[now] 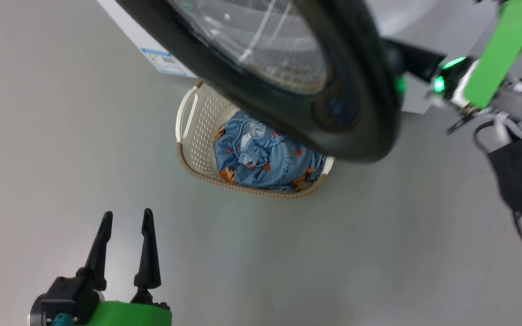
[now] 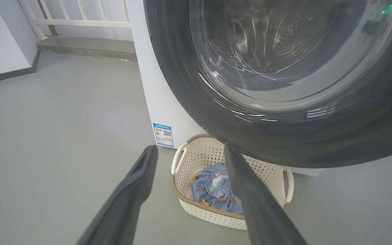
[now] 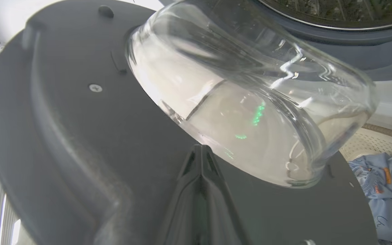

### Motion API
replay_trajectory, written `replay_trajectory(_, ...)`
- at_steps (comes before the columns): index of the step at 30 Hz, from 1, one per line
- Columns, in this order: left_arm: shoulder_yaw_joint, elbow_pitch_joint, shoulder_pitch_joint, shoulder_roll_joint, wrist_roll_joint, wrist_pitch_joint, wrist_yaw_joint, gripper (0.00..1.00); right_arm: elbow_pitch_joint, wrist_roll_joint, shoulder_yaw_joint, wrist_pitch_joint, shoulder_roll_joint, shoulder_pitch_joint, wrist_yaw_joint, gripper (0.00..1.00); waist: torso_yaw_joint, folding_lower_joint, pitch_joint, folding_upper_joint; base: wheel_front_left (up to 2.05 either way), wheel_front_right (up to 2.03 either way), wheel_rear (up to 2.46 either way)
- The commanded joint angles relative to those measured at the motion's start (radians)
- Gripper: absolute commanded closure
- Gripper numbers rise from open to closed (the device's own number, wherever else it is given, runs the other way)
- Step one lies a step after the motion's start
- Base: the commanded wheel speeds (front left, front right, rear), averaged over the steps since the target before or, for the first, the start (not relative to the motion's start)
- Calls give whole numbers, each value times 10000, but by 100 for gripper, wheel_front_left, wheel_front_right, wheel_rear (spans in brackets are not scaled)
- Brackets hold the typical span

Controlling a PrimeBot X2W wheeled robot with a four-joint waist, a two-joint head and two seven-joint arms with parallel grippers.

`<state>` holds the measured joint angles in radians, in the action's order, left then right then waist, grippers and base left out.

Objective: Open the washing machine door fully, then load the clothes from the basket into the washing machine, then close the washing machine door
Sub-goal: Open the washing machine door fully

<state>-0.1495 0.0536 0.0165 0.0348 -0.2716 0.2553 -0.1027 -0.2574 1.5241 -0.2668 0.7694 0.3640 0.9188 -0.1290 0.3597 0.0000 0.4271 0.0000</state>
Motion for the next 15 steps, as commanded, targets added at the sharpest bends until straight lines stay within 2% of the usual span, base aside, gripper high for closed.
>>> replay_trajectory(1, 394, 135, 65, 154, -92, 65, -66, 0, 502, 28, -340, 89, -383, -339, -17, 100, -215, 0, -406, 0, 0, 0, 0)
replay_trajectory(15, 548, -130, -92, 154, -104, 65, -2, 0, 1066, -15, -2144, -65, -1544, -1791, -17, 100, -580, 0, -1763, 0, 0, 0, 0)
